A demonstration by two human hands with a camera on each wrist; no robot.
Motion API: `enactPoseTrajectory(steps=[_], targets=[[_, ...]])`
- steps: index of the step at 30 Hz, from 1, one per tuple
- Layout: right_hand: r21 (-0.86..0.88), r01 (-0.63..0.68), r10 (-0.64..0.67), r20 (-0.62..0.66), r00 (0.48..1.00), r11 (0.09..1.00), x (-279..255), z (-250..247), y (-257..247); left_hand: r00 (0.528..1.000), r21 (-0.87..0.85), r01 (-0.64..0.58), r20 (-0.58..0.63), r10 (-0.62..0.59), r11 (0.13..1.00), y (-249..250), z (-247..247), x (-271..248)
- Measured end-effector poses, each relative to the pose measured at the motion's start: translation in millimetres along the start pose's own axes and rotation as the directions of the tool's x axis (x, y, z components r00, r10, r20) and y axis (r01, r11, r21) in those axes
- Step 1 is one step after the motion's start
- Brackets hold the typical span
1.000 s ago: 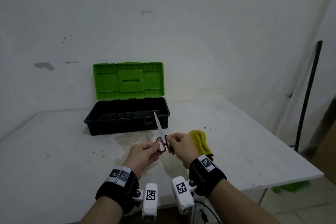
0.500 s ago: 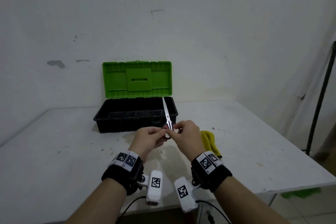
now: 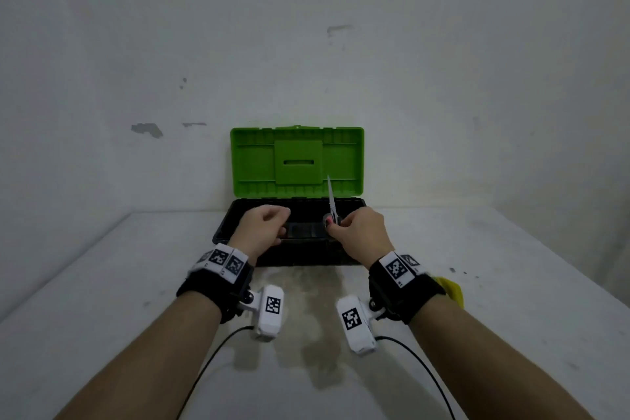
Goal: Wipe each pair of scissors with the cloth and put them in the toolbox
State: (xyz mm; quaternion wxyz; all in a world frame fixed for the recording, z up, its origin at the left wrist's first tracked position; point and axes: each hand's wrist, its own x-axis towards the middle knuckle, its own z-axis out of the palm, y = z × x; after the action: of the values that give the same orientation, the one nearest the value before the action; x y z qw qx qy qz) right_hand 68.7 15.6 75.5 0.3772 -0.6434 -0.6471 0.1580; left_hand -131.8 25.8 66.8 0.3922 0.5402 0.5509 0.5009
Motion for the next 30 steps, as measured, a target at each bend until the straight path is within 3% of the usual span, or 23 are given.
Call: enactPoseTrajectory(steps=[5, 9, 14, 19, 24, 30], targets=[[-0.079, -0.037, 0.044, 0.092, 0.995, 0.996, 48, 40, -29, 0.979, 0.141, -0.046, -0.191, 0.073, 0.989, -24, -65, 57], [-0.169, -0.048, 0.081, 0.194, 0.978, 0.984, 82, 86, -54, 0.964, 0.197, 0.034, -0.266, 0.02, 0.98, -51, -102, 86], [-0.286, 0.011, 0.089, 0.333, 0.939, 0.958, 104, 143, -75, 0.975, 0.215, 0.155, -0.192, -0.114, 0.964, -94, -110, 116], [-0.405, 0.086, 0.126, 0.468, 0.875, 0.91, 117, 181, -88, 0.973, 0.002, 0.211, -0.096, -0.21, 0.977, -123, -100, 142], [-0.444, 0.182, 0.106, 0.549, 0.829, 0.878, 123, 206, -93, 0.976, -0.101, 0.191, -0.09, -0.2, 0.976, -137, -99, 151], [-0.308, 0.12, 0.087, 0.582, 0.808, 0.944, 118, 220, -87, 0.981, -0.077, 0.172, -0.082, -0.178, 0.982, -143, -99, 155]])
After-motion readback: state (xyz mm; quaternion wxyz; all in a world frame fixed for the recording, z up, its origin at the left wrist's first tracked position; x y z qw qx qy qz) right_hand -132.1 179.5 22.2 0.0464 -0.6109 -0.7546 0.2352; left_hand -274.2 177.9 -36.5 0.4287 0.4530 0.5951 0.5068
